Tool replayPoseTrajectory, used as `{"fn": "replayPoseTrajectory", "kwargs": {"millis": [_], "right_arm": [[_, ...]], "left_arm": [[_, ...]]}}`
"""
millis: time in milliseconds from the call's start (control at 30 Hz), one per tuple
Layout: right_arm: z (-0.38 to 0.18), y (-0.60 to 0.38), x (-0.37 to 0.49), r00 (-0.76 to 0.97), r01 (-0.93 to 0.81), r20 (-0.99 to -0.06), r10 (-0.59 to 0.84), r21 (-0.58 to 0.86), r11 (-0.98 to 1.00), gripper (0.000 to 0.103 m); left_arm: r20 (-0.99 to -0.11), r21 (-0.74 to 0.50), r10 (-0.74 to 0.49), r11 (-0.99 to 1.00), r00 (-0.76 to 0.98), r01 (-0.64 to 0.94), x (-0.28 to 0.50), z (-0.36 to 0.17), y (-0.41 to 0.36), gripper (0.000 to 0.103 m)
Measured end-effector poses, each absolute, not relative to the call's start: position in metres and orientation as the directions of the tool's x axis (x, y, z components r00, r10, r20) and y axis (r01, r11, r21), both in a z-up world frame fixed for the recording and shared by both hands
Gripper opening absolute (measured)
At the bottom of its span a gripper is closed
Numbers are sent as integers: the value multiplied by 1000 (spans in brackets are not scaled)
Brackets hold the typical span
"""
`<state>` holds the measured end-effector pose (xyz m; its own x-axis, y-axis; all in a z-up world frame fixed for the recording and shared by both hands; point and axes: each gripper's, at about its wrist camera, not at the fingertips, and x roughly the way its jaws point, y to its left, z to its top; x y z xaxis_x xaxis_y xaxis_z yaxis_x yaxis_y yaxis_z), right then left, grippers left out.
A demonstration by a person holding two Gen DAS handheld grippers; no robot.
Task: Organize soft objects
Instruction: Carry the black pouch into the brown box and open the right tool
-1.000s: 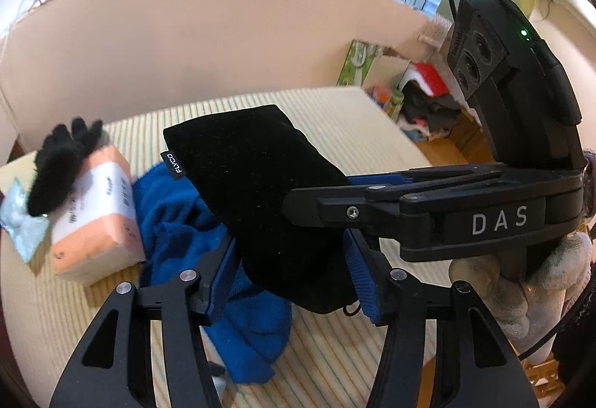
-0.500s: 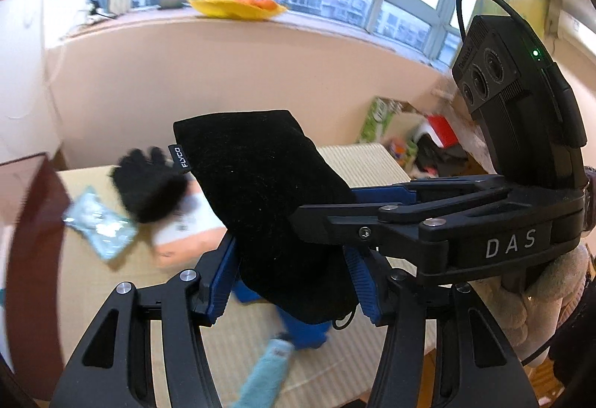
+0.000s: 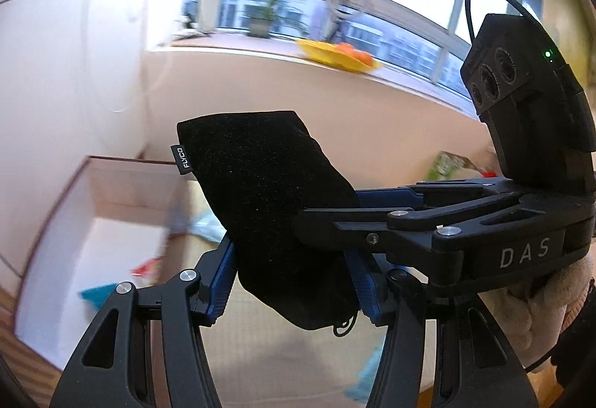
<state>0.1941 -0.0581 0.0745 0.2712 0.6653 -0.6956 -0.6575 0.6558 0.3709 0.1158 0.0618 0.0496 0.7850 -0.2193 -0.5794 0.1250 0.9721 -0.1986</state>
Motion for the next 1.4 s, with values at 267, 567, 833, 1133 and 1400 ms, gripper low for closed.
{"fn": "replayPoseTrajectory", "kwargs": {"millis": [267,567,833,1133,1400], "right_arm": [[77,33,210,197,-729,-695,691,367,577,56],[60,94,227,145,-756,-715,684,366,543,56],[35,122,239,144,-755,-751,645,338,562,56],[30,116,243,204,-740,-764,612,289,607,67],[32,102,230,231,-741,-760,608,267,616,67]], "left_arm": [[-579,-197,-95,980,810,-27,118,53,134,55],[-626,-205,-33,971,779,-124,129,35,178,55],[-687,-176,20,965,726,-194,146,10,197,55],[-721,-138,82,956,688,-259,146,-6,209,65],[-697,-109,103,963,710,-246,136,1,198,65]]}}
